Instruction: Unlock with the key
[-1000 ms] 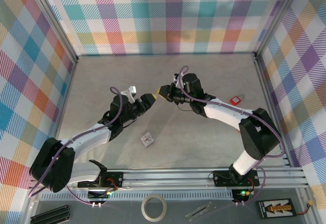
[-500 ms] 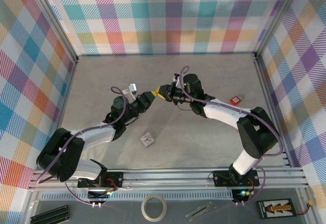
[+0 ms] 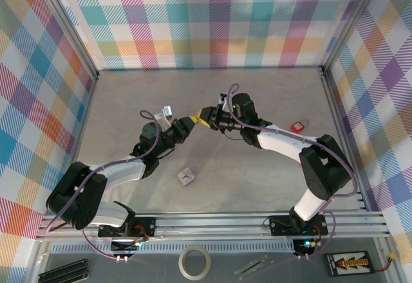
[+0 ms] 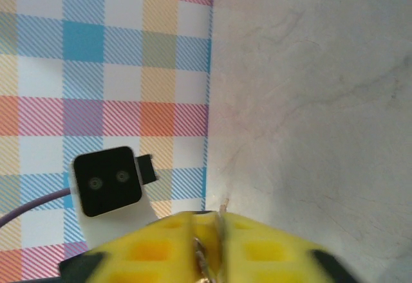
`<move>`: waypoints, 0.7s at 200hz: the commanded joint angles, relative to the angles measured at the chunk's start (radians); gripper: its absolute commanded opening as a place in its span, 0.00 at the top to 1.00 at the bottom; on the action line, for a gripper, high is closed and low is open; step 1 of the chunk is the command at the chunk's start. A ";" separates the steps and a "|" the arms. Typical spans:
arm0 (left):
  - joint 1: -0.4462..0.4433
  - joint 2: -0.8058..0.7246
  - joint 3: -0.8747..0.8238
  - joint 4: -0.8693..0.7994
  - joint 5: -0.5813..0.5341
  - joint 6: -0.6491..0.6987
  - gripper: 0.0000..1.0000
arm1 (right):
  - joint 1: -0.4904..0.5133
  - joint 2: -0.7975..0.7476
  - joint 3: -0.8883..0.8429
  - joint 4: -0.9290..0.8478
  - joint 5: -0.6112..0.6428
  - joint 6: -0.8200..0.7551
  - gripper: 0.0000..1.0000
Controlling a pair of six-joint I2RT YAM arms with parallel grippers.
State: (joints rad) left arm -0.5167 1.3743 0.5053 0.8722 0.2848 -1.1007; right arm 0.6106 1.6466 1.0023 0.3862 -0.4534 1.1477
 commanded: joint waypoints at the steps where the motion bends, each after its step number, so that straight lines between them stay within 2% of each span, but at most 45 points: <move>1: -0.010 -0.035 -0.007 -0.022 0.028 0.055 1.00 | -0.091 -0.095 0.049 -0.313 -0.028 -0.180 0.40; 8: -0.010 -0.057 -0.002 -0.068 0.025 0.078 1.00 | -0.135 -0.134 0.093 -0.542 0.031 -0.303 0.30; 21: -0.011 -0.101 0.008 -0.152 0.009 0.126 1.00 | -0.215 -0.173 0.195 -0.925 0.308 -0.518 0.12; 29: -0.011 -0.127 0.013 -0.194 -0.001 0.152 1.00 | -0.280 -0.169 0.236 -1.071 0.468 -0.597 0.06; 36: -0.012 -0.146 0.017 -0.230 -0.011 0.171 1.00 | -0.363 -0.150 0.259 -1.141 0.533 -0.653 0.04; 53: -0.018 -0.181 0.028 -0.284 -0.027 0.210 1.00 | -0.561 -0.069 0.282 -1.176 0.493 -0.707 0.04; 70: -0.027 -0.210 0.037 -0.328 -0.038 0.243 1.00 | -0.662 0.036 0.317 -1.153 0.449 -0.715 0.06; 93: -0.036 -0.265 0.045 -0.409 -0.064 0.291 1.00 | -0.711 0.185 0.387 -1.129 0.390 -0.682 0.11; 140: -0.039 -0.341 0.036 -0.502 -0.092 0.321 1.00 | -0.746 0.347 0.504 -1.185 0.468 -0.646 0.19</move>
State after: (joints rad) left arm -0.5419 1.0679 0.5243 0.4271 0.2234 -0.8223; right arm -0.1238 1.9728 1.4429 -0.7288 -0.0074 0.5072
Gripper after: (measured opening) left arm 0.081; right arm 0.832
